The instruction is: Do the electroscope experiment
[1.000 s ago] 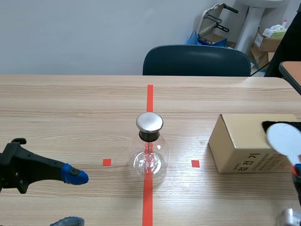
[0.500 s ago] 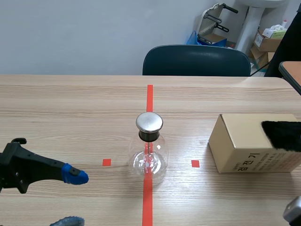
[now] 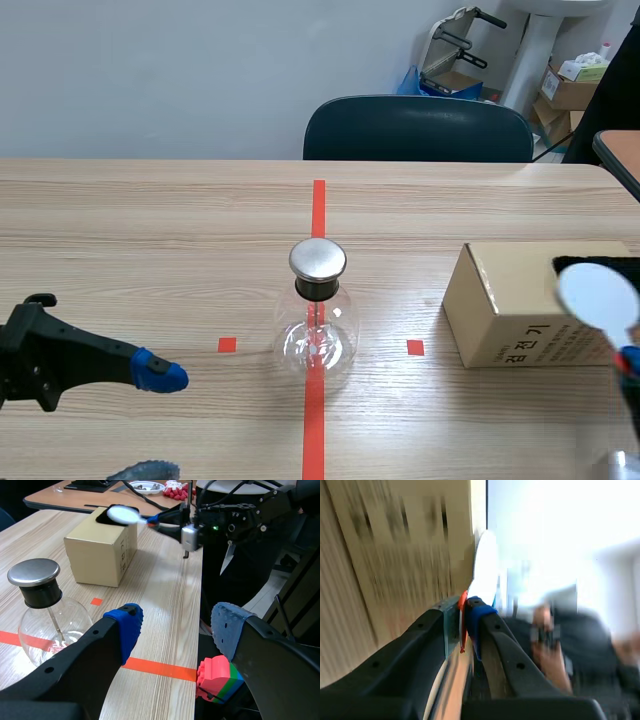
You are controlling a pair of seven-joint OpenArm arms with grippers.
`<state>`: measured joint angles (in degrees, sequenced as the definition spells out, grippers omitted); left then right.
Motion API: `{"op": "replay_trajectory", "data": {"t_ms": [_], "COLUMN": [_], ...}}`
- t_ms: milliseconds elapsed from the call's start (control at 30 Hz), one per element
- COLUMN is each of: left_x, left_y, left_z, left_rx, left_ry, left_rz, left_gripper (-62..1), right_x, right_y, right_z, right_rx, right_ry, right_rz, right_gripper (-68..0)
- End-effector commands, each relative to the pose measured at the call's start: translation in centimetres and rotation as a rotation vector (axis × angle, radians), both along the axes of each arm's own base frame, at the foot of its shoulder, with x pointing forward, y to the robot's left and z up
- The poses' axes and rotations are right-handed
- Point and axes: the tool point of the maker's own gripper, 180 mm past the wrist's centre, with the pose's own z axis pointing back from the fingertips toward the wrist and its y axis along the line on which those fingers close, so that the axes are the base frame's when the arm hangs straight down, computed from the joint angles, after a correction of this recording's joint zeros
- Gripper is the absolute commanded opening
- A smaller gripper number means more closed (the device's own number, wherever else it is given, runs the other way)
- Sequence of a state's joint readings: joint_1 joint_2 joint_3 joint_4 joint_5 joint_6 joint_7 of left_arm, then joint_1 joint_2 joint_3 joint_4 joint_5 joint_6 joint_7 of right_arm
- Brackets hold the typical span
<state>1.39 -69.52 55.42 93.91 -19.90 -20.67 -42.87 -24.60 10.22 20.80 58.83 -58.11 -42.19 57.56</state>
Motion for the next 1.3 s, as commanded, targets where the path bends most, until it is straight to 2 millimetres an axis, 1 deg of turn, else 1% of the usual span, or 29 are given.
{"op": "replay_trajectory", "data": {"t_ms": [0,33,100,133,167,200,300,333,367,400,433,500,533,567,600,700,733,767,800,833,900,933,967,1000,1100,1133,1167,1200,1267], "left_x": [0.1,0.1,0.1,0.1,0.1,0.1,0.1,0.1,0.1,0.1,0.1,0.1,0.1,0.1,0.1,0.1,0.1,0.1,0.1,0.1,0.1,0.1,0.1,0.1,0.1,0.1,0.1,0.1,0.1], "left_y": [-0.3,-0.3,-0.3,-0.3,-0.3,-0.3,-0.3,-0.3,-0.3,-0.3,-0.3,-0.3,-0.3,-0.3,-0.3,-0.3,-0.3,-0.3,-0.3,-0.3,-0.3,-0.3,-0.3,-0.3,-0.3,-0.3,-0.3,-0.3,-0.3], "left_z": [0.7,0.7,0.7,0.7,0.7,0.7,0.7,0.7,0.7,0.7,0.7,0.7,0.7,0.7,0.7,0.7,0.7,0.7,0.7,0.7,0.7,0.7,0.7,0.7,0.7,0.7,0.7,0.7,0.7], "left_rx": [-0.027,-0.027,-0.027,-0.028,-0.027,-0.027,-0.027,-0.027,-0.028,-0.028,-0.027,-0.028,-0.028,-0.027,-0.028,-0.028,-0.028,-0.028,-0.028,-0.028,-0.028,-0.028,-0.028,-0.028,-0.028,-0.028,-0.028,-0.028,-0.028], "left_ry": [-0.008,-0.008,-0.007,-0.007,-0.007,-0.007,-0.007,-0.007,-0.007,-0.007,-0.007,-0.007,-0.007,-0.007,-0.007,-0.007,-0.007,-0.007,-0.007,-0.007,-0.007,-0.007,-0.007,-0.007,-0.007,-0.007,-0.007,-0.007,-0.007], "left_rz": [0.000,0.000,0.000,0.000,0.000,0.000,0.000,0.000,0.000,0.000,0.000,0.000,0.000,0.000,0.000,0.000,0.000,0.000,0.000,0.000,0.000,0.000,0.000,0.000,0.000,0.000,0.000,0.000,0.000], "left_gripper": [-27.7,-27.7,-27.7,-27.7,-27.7,-27.7,-27.7,-27.7,-27.7,-27.7,-27.7,-27.7,-27.7,-27.7,-27.7,-27.7,-27.7,-27.7,-27.7,-27.7,-27.7,-27.7,-27.7,-27.7,-27.7,-27.7,-27.7,-27.7,-27.7], "right_x": [0.6,0.9,1.1,1.1,1.0,0.9,0.4,0.2,0.1,0.2,0.4,0.5,0.5,0.4,0.2,-0.2,-0.3,-0.3,-0.2,0.0,0.3,0.2,0.1,0.1,-0.2,-0.3,-0.3,-0.2,0.1], "right_y": [-1.0,-2.0,-4.8,-5.5,-5.5,-4.8,-0.9,0.0,0.3,0.1,-0.9,-3.6,-4.6,-4.8,-4.4,-0.9,-0.1,0.2,-0.3,-1.3,-4.4,-5.3,-5.4,-4.9,-0.9,-0.1,0.0,-0.8,-4.0], "right_z": [0.5,0.6,0.5,0.4,0.4,0.3,0.3,0.5,0.6,0.6,0.5,0.3,0.2,0.1,0.0,0.1,0.3,0.3,0.4,0.4,0.2,0.0,0.0,-0.1,0.0,0.1,0.1,0.2,0.1], "right_rx": [0.005,0.004,-0.009,-0.020,-0.023,-0.024,-0.011,-0.003,0.005,0.011,0.017,0.009,0.003,-0.003,-0.007,0.003,0.011,0.015,0.020,0.024,0.013,0.006,0.000,-0.003,0.013,0.020,0.026,0.033,0.027], "right_ry": [-0.026,-0.034,-0.034,-0.030,-0.028,-0.024,-0.023,-0.027,-0.031,-0.033,-0.037,-0.032,-0.028,-0.024,-0.017,-0.018,-0.023,-0.027,-0.030,-0.033,-0.029,-0.022,-0.018,-0.013,-0.013,-0.017,-0.021,-0.027,-0.027], "right_rz": [-0.068,-0.137,-0.298,-0.338,-0.337,-0.292,-0.063,-0.010,0.007,-0.017,-0.088,-0.261,-0.313,-0.320,-0.295,-0.083,-0.038,-0.029,-0.059,-0.130,-0.309,-0.358,-0.363,-0.327,-0.104,-0.060,-0.057,-0.109,-0.300], "right_gripper": [-66.5,-66.5,-66.5,-66.5,-66.5,-66.5,-66.5,-66.5,-66.5,-66.5,-66.5,-66.5,-66.5,-66.5,-66.5,-66.5,-66.5,-66.5,-66.5,-66.5,-66.5,-66.5,-66.5,-66.5,-66.5,-66.5,-66.5,-66.5,-66.5]}}
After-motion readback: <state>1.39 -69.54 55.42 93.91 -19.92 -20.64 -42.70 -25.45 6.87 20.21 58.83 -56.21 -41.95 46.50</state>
